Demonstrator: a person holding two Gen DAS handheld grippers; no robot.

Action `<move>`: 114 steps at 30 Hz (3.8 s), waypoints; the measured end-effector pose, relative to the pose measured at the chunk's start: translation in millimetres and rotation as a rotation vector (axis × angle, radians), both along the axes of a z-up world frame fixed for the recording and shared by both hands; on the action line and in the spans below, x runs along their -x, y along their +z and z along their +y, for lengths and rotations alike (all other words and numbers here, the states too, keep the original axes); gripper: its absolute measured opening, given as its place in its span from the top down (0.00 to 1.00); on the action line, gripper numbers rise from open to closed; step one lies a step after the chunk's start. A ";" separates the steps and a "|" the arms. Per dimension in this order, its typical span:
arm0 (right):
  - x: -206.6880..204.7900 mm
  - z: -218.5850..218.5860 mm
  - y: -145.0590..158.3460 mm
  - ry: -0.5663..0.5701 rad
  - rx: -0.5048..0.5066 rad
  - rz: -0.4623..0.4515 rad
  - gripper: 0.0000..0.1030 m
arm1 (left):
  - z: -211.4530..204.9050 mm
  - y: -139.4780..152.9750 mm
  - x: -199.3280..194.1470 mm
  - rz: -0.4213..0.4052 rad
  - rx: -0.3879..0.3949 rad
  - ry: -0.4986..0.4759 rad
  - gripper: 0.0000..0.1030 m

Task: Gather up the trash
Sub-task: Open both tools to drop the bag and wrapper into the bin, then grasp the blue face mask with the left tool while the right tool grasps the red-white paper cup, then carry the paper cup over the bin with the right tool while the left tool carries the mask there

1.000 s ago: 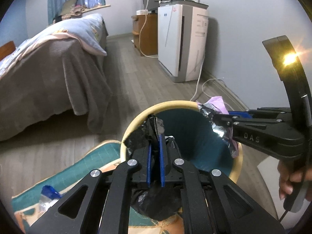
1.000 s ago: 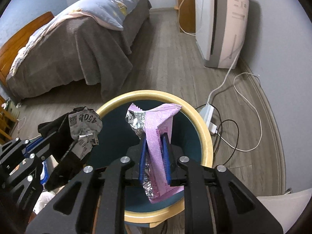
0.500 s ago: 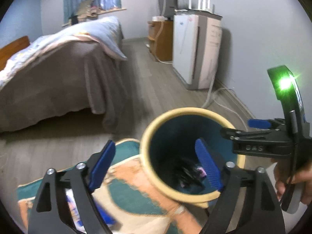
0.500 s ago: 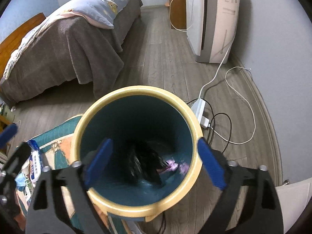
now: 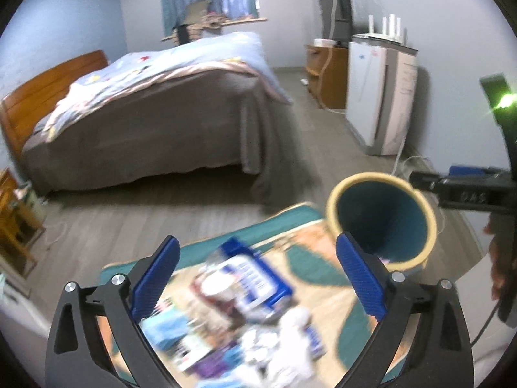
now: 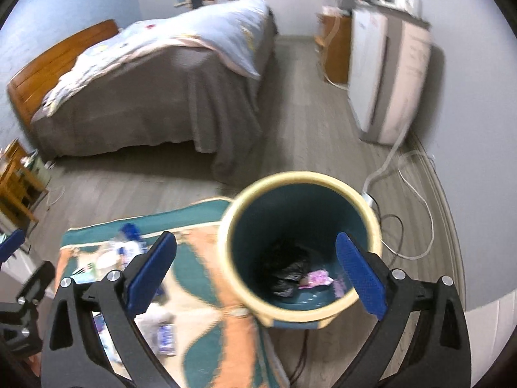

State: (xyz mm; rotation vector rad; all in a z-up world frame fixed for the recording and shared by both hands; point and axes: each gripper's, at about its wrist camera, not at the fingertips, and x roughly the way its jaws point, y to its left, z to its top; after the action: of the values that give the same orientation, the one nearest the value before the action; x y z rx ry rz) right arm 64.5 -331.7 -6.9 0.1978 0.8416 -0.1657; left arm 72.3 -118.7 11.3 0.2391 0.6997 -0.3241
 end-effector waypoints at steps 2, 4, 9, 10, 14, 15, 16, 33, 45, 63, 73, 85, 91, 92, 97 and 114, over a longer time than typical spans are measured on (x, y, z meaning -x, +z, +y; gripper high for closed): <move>1.4 23.8 11.2 0.034 0.021 -0.014 0.06 | 21.0 3.1 5.7 -0.004 -0.005 0.034 0.06; 3.1 52.8 21.8 0.078 0.031 -0.032 0.06 | 45.8 5.8 10.3 -0.001 0.004 0.074 0.06; 3.2 109.5 25.5 0.142 0.034 -0.028 0.06 | 105.2 3.7 17.9 -0.007 0.006 0.200 0.05; 1.0 120.0 22.0 0.149 0.034 -0.017 0.06 | 117.6 2.2 17.9 -0.011 0.011 0.236 0.05; -5.5 149.9 2.6 0.194 0.061 0.025 0.06 | 152.2 -13.9 14.2 0.013 0.018 0.316 0.05; -7.5 157.3 -3.1 0.213 0.088 0.029 0.06 | 158.7 -20.3 12.3 0.020 0.004 0.318 0.05; -9.7 163.9 -8.6 0.226 0.123 0.031 0.06 | 163.0 -24.9 11.0 0.024 -0.012 0.319 0.05; -73.1 235.7 -93.9 0.415 0.256 0.146 0.06 | 182.5 -115.1 -32.4 0.193 -0.089 0.315 0.05; -94.6 274.7 -138.0 0.510 0.348 0.196 0.19 | 199.1 -152.6 -48.7 0.278 -0.023 0.338 0.07; -91.4 276.9 -135.7 0.528 0.401 0.186 0.65 | 174.5 -155.9 -50.9 0.326 -0.013 0.222 0.80; -69.1 261.2 -84.5 0.481 0.425 0.082 0.65 | 168.6 -92.6 -38.0 0.157 0.026 0.233 0.82; -35.4 188.4 -10.6 0.307 0.395 -0.057 0.65 | 113.4 -28.5 -24.4 0.045 0.126 0.120 0.82; -14.5 140.8 17.9 0.217 0.361 -0.085 0.65 | 75.0 -12.4 -23.5 0.027 0.143 0.051 0.82; -10.1 132.5 21.7 0.203 0.359 -0.090 0.65 | 66.4 -10.3 -22.9 0.023 0.141 0.037 0.82; 2.9 90.7 26.9 0.142 0.358 -0.084 0.65 | 29.0 -8.2 -15.1 0.009 0.123 -0.035 0.82; -15.0 -28.4 -28.6 -0.013 0.252 0.066 0.65 | -75.7 -45.7 -29.3 0.069 0.066 -0.138 0.82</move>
State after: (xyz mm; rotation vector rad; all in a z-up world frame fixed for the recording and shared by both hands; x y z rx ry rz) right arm 79.5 -360.1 -35.5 -0.0392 0.8764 -0.2900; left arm 101.6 -194.3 -34.4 0.2143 0.7409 -0.4884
